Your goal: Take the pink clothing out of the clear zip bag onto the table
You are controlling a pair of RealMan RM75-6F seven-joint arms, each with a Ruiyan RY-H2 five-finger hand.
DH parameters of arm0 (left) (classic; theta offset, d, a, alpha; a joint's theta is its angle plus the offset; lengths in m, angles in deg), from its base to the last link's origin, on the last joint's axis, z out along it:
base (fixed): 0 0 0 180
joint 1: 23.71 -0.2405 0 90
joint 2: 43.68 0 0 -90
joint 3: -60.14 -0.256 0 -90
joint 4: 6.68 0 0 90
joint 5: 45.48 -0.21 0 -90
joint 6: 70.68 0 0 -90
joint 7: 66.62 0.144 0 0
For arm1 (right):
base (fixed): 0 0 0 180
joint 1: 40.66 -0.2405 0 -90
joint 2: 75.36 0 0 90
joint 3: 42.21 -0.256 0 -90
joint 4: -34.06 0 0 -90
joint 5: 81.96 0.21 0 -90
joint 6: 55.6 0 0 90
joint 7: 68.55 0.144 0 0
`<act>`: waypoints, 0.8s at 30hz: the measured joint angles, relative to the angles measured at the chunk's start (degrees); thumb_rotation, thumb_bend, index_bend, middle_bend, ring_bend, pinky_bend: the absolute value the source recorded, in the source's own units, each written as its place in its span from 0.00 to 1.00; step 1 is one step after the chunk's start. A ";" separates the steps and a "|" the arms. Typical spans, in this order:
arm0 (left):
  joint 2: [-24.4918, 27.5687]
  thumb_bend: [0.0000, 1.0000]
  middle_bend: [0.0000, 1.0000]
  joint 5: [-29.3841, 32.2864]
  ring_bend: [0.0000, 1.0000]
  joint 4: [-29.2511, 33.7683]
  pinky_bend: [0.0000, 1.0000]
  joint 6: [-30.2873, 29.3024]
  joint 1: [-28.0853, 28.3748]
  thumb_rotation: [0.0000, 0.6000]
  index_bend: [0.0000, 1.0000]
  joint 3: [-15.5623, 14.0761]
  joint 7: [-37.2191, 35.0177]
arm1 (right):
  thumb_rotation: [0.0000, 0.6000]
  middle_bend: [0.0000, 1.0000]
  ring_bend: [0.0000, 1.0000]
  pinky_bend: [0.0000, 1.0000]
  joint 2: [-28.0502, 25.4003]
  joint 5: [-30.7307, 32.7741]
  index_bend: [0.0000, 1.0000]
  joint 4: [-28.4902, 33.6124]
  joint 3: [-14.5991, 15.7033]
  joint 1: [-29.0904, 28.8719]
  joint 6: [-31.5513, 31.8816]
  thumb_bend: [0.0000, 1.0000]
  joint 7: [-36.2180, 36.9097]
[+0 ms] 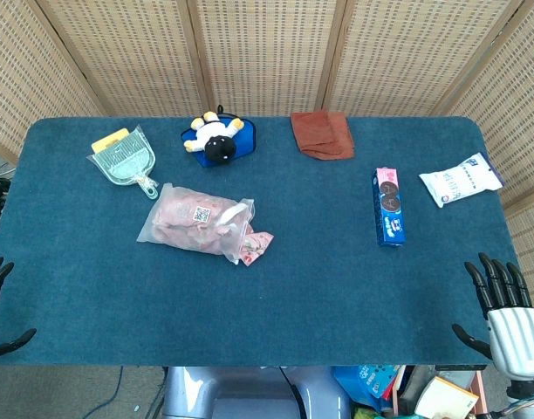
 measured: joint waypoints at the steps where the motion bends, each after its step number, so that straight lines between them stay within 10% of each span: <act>1: 0.01 0.10 0.00 0.01 0.00 -0.01 0.00 0.06 0.02 1.00 0.00 -0.01 -0.01 | 1.00 0.00 0.00 0.00 -0.03 0.02 0.00 0.05 0.01 -0.01 -0.06 0.00 0.00; 15: -0.79 0.10 0.00 1.19 0.00 -1.80 0.00 3.20 2.47 1.00 0.00 1.32 -2.16 | 1.00 0.00 0.00 0.00 -0.29 1.05 0.00 0.04 -0.33 -0.05 -0.36 0.00 1.01; 24: -2.72 0.10 0.00 1.29 0.00 -5.53 0.00 14.53 14.89 1.00 0.00 7.08 -6.28 | 1.00 0.00 0.00 0.00 -0.42 1.74 0.00 0.70 -0.86 -0.24 -0.57 0.00 0.10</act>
